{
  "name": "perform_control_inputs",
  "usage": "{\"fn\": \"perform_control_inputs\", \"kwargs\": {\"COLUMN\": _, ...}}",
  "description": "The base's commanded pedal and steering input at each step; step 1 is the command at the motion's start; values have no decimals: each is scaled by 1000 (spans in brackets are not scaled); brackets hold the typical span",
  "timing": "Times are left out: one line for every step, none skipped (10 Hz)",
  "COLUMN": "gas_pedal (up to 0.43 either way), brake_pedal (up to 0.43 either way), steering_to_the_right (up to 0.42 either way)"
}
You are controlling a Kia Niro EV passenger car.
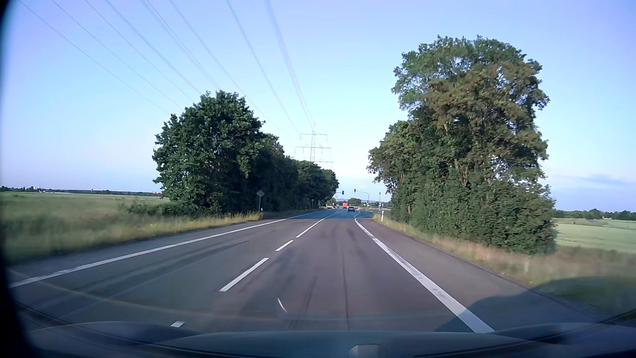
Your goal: Follow the waypoints while adhering to traffic rules and regulations
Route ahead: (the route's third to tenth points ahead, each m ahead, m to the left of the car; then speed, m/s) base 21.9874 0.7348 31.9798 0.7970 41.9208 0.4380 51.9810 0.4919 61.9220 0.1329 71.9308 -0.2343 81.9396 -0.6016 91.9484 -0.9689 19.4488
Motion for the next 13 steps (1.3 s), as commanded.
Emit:
{"fn": "perform_control_inputs", "kwargs": {"gas_pedal": 59, "brake_pedal": 18, "steering_to_the_right": 2}}
{"fn": "perform_control_inputs", "kwargs": {"gas_pedal": 59, "brake_pedal": 24, "steering_to_the_right": 1}}
{"fn": "perform_control_inputs", "kwargs": {"gas_pedal": 59, "brake_pedal": 24, "steering_to_the_right": 2}}
{"fn": "perform_control_inputs", "kwargs": {"gas_pedal": 59, "brake_pedal": 18, "steering_to_the_right": 1}}
{"fn": "perform_control_inputs", "kwargs": {"gas_pedal": 59, "brake_pedal": 24, "steering_to_the_right": 2}}
{"fn": "perform_control_inputs", "kwargs": {"gas_pedal": 59, "brake_pedal": 18, "steering_to_the_right": 2}}
{"fn": "perform_control_inputs", "kwargs": {"gas_pedal": 59, "brake_pedal": 24, "steering_to_the_right": 2}}
{"fn": "perform_control_inputs", "kwargs": {"gas_pedal": 59, "brake_pedal": 24, "steering_to_the_right": 4}}
{"fn": "perform_control_inputs", "kwargs": {"gas_pedal": 59, "brake_pedal": 24, "steering_to_the_right": 4}}
{"fn": "perform_control_inputs", "kwargs": {"gas_pedal": 59, "brake_pedal": 24, "steering_to_the_right": 5}}
{"fn": "perform_control_inputs", "kwargs": {"gas_pedal": 59, "brake_pedal": 18, "steering_to_the_right": 7}}
{"fn": "perform_control_inputs", "kwargs": {"gas_pedal": 59, "brake_pedal": 24, "steering_to_the_right": 8}}
{"fn": "perform_control_inputs", "kwargs": {"gas_pedal": 59, "brake_pedal": 18, "steering_to_the_right": 9}}
